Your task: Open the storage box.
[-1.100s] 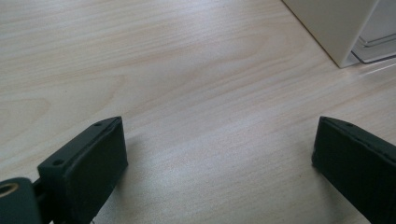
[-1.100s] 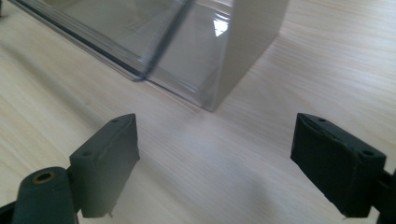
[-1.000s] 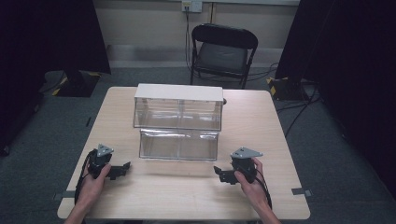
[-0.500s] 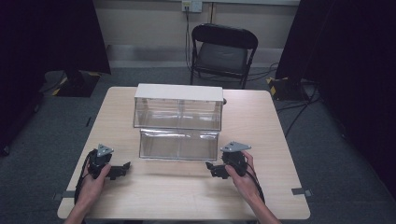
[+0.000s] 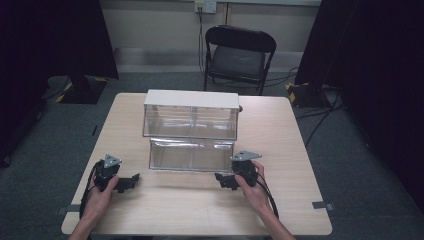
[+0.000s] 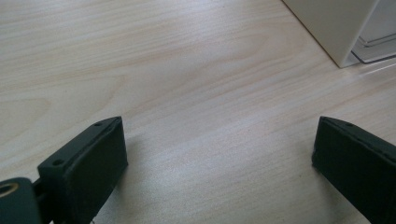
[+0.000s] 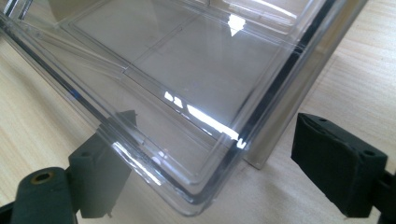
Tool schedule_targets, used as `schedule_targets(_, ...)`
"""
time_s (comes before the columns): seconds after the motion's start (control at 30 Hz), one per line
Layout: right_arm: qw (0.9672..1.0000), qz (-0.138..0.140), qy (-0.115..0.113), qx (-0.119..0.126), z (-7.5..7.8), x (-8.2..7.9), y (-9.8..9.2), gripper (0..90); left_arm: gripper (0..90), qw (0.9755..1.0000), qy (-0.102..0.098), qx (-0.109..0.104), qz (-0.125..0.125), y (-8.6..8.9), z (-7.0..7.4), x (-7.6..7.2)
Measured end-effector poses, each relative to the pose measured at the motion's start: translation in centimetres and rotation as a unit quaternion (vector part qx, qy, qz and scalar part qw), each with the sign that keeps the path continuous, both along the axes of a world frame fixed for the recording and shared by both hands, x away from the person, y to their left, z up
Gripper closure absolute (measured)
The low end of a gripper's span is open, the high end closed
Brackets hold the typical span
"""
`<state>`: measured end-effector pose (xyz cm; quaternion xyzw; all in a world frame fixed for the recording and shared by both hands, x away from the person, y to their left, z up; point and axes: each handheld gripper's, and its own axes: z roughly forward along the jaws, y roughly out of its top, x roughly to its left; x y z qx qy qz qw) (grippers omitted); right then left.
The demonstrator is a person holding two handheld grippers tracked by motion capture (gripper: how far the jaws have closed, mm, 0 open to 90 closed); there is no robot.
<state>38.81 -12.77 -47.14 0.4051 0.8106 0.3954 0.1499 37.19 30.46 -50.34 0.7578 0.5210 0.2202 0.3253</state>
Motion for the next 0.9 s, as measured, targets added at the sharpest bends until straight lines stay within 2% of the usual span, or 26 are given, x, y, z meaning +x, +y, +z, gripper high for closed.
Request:
schedule_targets(0.2,0.9999,0.003,-0.01,0.013,-0.09,-0.2,-0.11,13.3,2.7,1.0,0.0,-0.001,0.001,-0.01,-0.01,0.0)
schedule_targets(0.57,0.9991,0.012,-0.011,0.04,0.61,-0.48,-0.42,10.6,2.7,1.0,0.0,-0.001,0.001,-0.01,-0.01,0.01)
schedule_targets(0.9,0.9988,0.008,-0.005,0.048,0.76,-0.62,-0.41,10.7,2.7,1.0,0.0,-0.001,0.0,-0.01,-0.01,0.01)
